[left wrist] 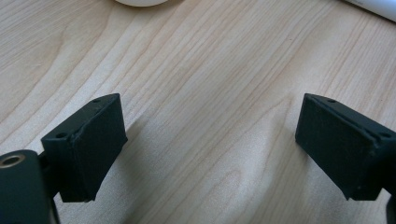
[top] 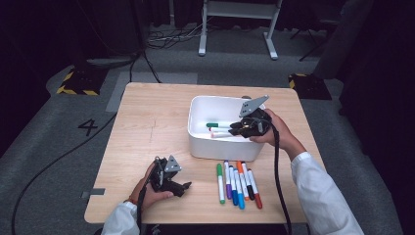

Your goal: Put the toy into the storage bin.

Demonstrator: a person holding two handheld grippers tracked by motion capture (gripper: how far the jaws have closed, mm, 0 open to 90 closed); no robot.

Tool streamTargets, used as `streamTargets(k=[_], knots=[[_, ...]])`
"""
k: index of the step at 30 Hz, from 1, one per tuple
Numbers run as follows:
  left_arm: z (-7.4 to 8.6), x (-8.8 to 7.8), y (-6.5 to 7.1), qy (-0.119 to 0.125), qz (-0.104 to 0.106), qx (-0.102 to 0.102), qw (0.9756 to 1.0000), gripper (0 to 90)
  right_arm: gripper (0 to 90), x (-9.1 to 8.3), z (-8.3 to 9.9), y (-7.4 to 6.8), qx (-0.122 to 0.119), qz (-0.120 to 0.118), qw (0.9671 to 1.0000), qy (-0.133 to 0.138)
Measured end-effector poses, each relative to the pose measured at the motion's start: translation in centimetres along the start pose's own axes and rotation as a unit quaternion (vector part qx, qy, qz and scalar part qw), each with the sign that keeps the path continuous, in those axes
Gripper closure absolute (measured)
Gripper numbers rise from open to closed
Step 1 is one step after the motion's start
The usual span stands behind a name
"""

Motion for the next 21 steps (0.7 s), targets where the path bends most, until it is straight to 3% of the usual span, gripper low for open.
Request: streamTargets(k=[8,13,18,21], knots=[[0.00,0.00,0.00,0.000,0.000,0.000,1.0000,8.8,74.5,0.49,0.49,-0.36,-0.012,-0.032,0.9982,-0.050],[0.00,0.00,0.00,0.000,0.000,0.000,1.0000,8.8,74.3,0.89,0.60,-0.57,-0.007,-0.050,0.9968,-0.062],[0.00,0.00,0.00,0.000,0.000,0.000,1.0000,8.8,73.4,0.96,0.67,-0.64,-0.004,-0.054,0.9959,-0.072],[0.00,0.00,0.01,0.000,0.000,0.000,1.0000,8.8,68.3,0.94,0.63,-0.54,-0.003,-0.041,0.9966,-0.071]])
Point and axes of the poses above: each handheld gripper's, and its own axes: x roughly forward along the jaws, z roughly out of its underside, y roughly to its right, the point moved 4 cm from there along x, roughly forward along the jaws, and after that the axes turned 8 degrees about -z, right-handed, at the moved point
